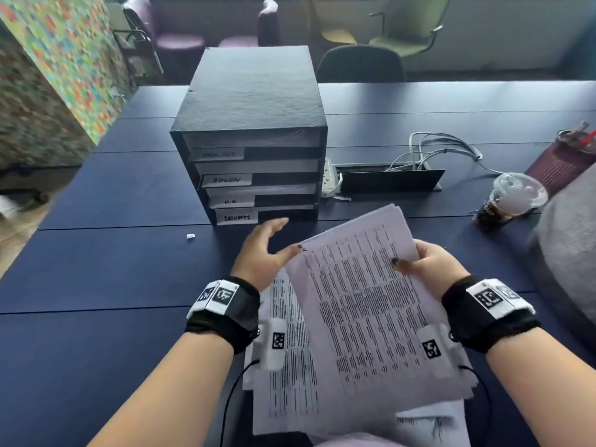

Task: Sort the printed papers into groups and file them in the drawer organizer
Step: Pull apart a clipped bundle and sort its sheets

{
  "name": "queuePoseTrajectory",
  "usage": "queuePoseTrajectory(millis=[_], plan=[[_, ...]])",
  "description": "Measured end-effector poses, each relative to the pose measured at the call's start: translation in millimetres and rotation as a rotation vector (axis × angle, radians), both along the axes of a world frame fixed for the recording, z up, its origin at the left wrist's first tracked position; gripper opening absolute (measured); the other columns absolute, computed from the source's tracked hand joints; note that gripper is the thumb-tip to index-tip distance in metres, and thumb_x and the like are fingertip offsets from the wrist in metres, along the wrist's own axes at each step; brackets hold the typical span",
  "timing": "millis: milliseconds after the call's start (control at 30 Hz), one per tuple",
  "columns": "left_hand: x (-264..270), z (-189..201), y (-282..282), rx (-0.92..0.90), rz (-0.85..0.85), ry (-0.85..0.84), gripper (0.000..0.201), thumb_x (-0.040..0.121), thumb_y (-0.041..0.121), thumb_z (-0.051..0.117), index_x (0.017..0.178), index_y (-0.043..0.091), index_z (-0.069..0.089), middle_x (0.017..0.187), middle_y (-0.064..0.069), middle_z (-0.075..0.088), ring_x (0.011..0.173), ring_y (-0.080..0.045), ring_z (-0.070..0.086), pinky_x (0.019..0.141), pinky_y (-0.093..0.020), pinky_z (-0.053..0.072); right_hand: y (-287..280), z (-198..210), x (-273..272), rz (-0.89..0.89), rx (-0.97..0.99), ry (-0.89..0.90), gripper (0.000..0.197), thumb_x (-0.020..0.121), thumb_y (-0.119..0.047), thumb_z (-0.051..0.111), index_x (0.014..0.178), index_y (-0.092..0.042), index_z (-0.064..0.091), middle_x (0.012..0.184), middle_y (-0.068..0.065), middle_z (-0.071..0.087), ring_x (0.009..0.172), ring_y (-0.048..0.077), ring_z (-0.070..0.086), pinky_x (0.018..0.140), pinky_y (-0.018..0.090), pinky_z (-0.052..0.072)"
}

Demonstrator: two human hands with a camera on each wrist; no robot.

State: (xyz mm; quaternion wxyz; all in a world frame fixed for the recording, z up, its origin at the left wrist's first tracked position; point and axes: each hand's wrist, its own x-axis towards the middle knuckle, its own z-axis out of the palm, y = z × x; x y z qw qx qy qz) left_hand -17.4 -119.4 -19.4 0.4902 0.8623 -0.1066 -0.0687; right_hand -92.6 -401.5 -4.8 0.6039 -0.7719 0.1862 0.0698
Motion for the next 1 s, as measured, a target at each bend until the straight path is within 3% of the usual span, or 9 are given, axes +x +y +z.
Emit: queuePoseTrajectory(millis=[100,233,400,500,600,700,833,900,1000], plan=[[0,37,-17,-0.008,-0.183,0.007,0.056,0.079,0.033,0.074,0.128,0.031,0.049,0.118,0.015,0.059,0.109,-0.002,0.055,0.097,-0.026,0.042,26,34,12,0.162,-0.283,-0.128,0.015,0.074,-0.017,0.074,0.088,-0.017,0.066,0.085,0.007,0.071,0.076,0.023,0.064,0.077,0.039,0.052],[2,52,-23,-0.068,-0.120,0.021,0.016,0.088,0.012,0.062,0.098,0.022,0.055,0.088,0.006,0.068,0.085,-0.016,0.066,0.084,-0.043,0.054,59,80,16,0.265,-0.596,-0.254,0.011,0.078,-0.023,0.071,0.077,-0.019,0.061,0.065,-0.004,0.061,0.059,0.013,0.051,0.057,0.027,0.040],[3,34,0,-0.398,-0.009,0.070,0.018,0.091,-0.001,0.052,0.106,0.008,0.055,0.104,-0.008,0.069,0.098,-0.025,0.065,0.091,-0.044,0.052,52,116,12,0.293,-0.880,-0.160,0.009,0.077,-0.029,0.070,0.084,-0.028,0.065,0.073,-0.007,0.064,0.066,0.014,0.054,0.067,0.028,0.044],[2,18,12,-0.542,0.127,0.111,0.026,0.091,-0.002,0.053,0.101,0.020,0.062,0.096,0.004,0.072,0.095,-0.018,0.066,0.090,-0.037,0.051,32,127,9,0.222,-1.028,-0.128,0.011,0.075,-0.033,0.070,0.086,-0.032,0.067,0.076,-0.008,0.066,0.078,0.018,0.057,0.077,0.032,0.041],[1,3,18,-0.553,0.239,0.162,0.023,0.092,0.002,0.055,0.091,0.023,0.062,0.087,0.011,0.072,0.086,-0.007,0.066,0.083,-0.029,0.050,22,125,8,0.187,-0.965,-0.184,0.008,0.074,-0.030,0.073,0.081,-0.027,0.069,0.070,-0.004,0.064,0.073,0.019,0.056,0.062,0.021,0.030],[0,-9,24,-0.479,0.220,0.198,0.028,0.092,0.001,0.054,0.115,0.015,0.057,0.104,0.007,0.069,0.099,-0.011,0.063,0.089,-0.026,0.050,16,101,11,0.120,-0.737,-0.256,0.020,0.070,-0.025,0.079,0.087,-0.028,0.069,0.081,-0.008,0.069,0.077,0.012,0.060,0.063,0.006,0.037],[0,-13,28,-0.356,0.175,0.196,0.036,0.092,0.007,0.057,0.124,0.018,0.048,0.111,0.012,0.065,0.104,-0.006,0.060,0.099,-0.038,0.045,18,60,12,0.007,-0.360,-0.311,0.032,0.072,-0.011,0.075,0.089,-0.035,0.063,0.086,-0.008,0.069,0.074,0.009,0.057,0.070,0.018,0.047],[-2,-5,24,-0.340,0.169,0.175,0.030,0.095,0.008,0.052,0.119,0.025,0.049,0.104,0.021,0.062,0.100,-0.002,0.060,0.093,-0.032,0.047,28,56,12,-0.024,-0.375,-0.388,0.033,0.074,-0.009,0.066,0.087,-0.039,0.061,0.079,-0.013,0.066,0.071,0.006,0.056,0.070,0.025,0.047],[-5,5,19,-0.478,0.190,0.147,0.032,0.095,0.001,0.047,0.118,0.024,0.052,0.098,0.021,0.064,0.090,0.007,0.064,0.073,-0.012,0.050,35,66,12,-0.071,-0.400,-0.521,0.048,0.079,0.006,0.059,0.099,-0.037,0.053,0.082,-0.011,0.062,0.065,-0.002,0.055,0.066,0.019,0.044]])
